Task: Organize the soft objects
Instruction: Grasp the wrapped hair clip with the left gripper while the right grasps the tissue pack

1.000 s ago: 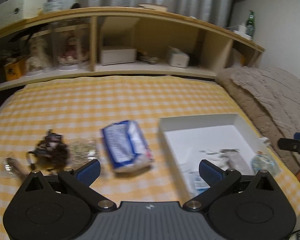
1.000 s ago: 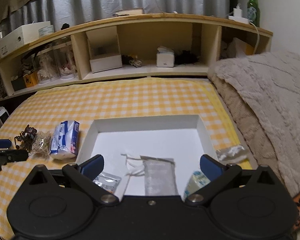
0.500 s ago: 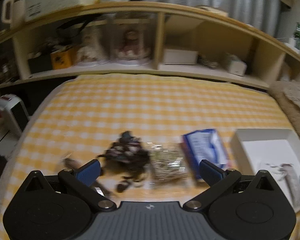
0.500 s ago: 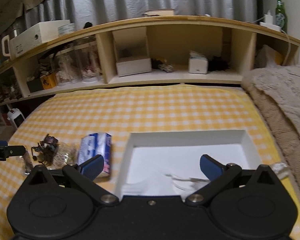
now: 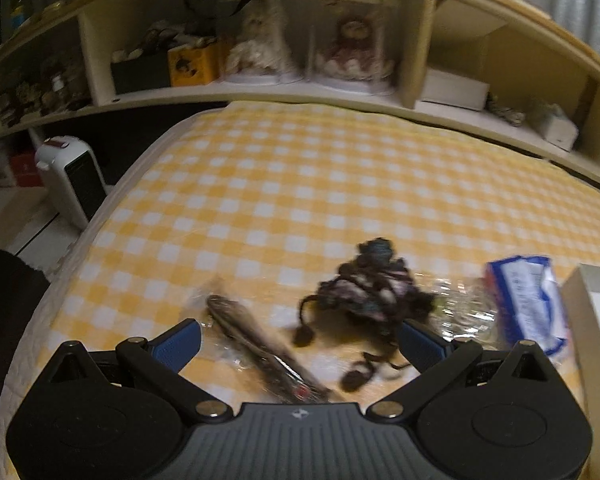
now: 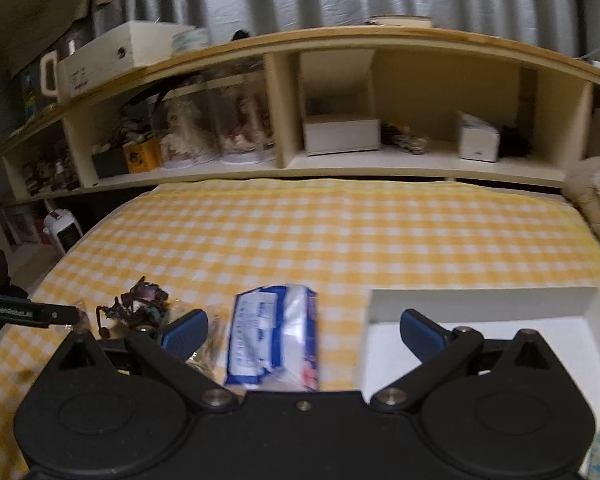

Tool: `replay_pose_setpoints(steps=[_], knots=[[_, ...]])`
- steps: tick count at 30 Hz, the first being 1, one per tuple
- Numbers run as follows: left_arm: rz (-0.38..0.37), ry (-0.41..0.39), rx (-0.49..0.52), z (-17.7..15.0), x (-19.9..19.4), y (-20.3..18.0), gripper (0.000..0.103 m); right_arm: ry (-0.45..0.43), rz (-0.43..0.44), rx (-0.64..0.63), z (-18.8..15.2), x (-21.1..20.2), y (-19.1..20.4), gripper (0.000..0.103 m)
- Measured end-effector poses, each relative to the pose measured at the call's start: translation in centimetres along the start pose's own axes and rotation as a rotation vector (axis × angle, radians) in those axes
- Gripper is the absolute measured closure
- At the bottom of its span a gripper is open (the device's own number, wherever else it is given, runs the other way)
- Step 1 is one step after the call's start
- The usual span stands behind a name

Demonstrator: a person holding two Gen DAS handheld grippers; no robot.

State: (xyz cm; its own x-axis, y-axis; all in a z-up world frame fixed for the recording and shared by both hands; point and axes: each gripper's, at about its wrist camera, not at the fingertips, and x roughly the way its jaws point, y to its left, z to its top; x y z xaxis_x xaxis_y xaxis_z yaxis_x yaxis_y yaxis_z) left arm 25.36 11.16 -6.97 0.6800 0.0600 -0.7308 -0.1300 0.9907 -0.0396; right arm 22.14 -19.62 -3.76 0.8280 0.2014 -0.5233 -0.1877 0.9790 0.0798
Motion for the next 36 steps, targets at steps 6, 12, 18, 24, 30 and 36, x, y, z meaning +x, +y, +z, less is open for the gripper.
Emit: replay_pose_setpoints(steps=[6,12,18,24,30,36], knots=[[0.055,0.039,-0.014,0.0,3.3,1.0,0.000,-0.003,0.030,-0.044,-0.4,3.2,2.3,0.000],[0.105,0.065,0.049,-0.5,5.8,0.6,0.000,0.057,0.063,-0.089,-1.1,6.4,3.7,0.012],[0.147,0.149,0.139,-1.8,7.3,0.8,0.000,0.109,0.074,-0.083,-2.0,9.2,4.0,0.023],[0.158,0.213,0.176,-2.9,6.5,2.7,0.000,0.143,0.072,-0.101,-2.8,10.7,3.9,0.028],[0.161,0.218,0.114,-3.2,5.0,4.6,0.000,0.204,0.057,-0.107,-3.8,11.7,3.7,0.048],[0.083,0.157,-0.029,-1.7,4.8,4.9,0.002,0.252,0.046,-0.124,-4.4,11.5,3.8,0.055]])
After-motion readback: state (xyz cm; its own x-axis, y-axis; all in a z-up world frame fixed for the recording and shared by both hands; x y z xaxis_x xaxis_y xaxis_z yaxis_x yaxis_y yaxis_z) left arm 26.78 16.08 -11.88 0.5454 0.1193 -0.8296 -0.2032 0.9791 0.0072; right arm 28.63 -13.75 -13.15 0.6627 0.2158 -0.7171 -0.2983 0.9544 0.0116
